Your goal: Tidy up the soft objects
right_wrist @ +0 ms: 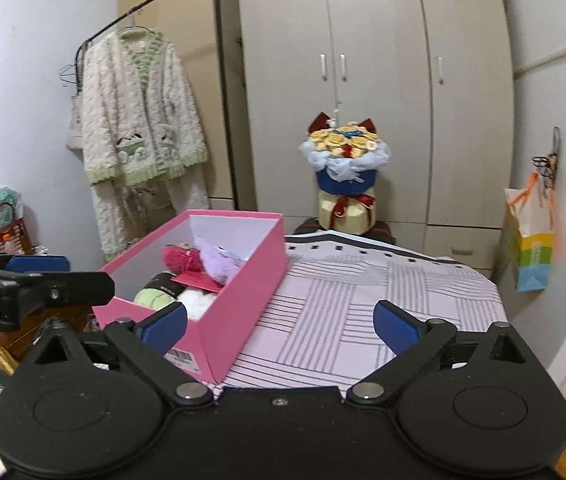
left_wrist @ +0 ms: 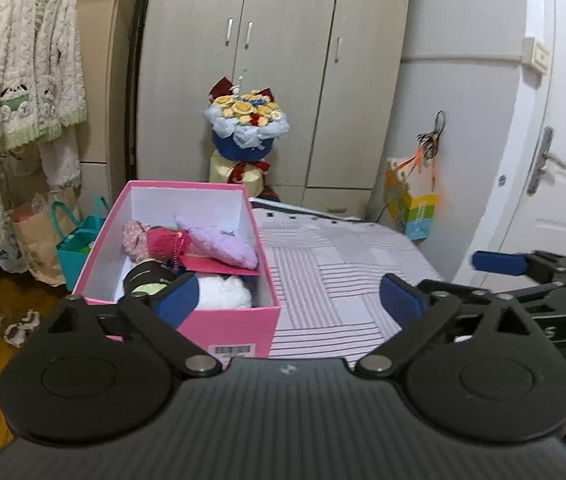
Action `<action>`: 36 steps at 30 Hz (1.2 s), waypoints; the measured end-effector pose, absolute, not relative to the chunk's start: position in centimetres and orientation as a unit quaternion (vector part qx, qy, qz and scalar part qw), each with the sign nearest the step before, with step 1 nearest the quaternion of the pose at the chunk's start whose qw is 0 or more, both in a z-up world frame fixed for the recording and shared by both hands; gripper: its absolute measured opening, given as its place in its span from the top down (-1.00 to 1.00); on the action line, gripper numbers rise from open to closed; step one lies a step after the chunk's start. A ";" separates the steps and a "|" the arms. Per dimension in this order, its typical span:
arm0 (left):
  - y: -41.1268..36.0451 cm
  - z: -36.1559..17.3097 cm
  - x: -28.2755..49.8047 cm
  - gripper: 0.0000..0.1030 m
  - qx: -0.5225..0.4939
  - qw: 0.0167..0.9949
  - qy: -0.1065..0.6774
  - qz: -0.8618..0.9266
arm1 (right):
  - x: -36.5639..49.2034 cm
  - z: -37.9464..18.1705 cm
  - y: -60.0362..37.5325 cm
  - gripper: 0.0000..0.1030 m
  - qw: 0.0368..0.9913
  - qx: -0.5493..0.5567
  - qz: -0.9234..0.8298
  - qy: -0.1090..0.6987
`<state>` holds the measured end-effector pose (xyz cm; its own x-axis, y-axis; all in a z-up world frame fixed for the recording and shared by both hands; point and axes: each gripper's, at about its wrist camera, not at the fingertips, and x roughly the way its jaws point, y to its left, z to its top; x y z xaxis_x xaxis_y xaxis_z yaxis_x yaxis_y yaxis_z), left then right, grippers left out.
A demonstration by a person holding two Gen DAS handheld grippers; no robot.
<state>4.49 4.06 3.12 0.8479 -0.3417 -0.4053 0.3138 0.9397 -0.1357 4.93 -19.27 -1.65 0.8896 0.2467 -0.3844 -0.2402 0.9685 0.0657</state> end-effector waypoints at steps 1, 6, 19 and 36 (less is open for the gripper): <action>3.8 3.0 4.5 -0.96 -0.025 0.962 0.218 -0.161 | 4.7 -1.7 -19.3 -1.00 0.973 0.009 0.117 0.201; 2.7 2.2 5.0 -1.00 0.008 0.967 0.239 -0.091 | 3.7 -1.9 -19.5 -1.00 0.974 0.009 0.059 0.217; 2.1 0.6 4.1 -1.00 0.012 0.975 0.213 -0.069 | 1.9 -2.3 -19.1 -1.00 0.975 -0.004 0.040 0.218; 1.4 0.1 2.9 -1.00 0.034 0.978 0.198 -0.061 | 1.5 -3.1 -19.2 -1.00 0.976 0.003 0.019 0.218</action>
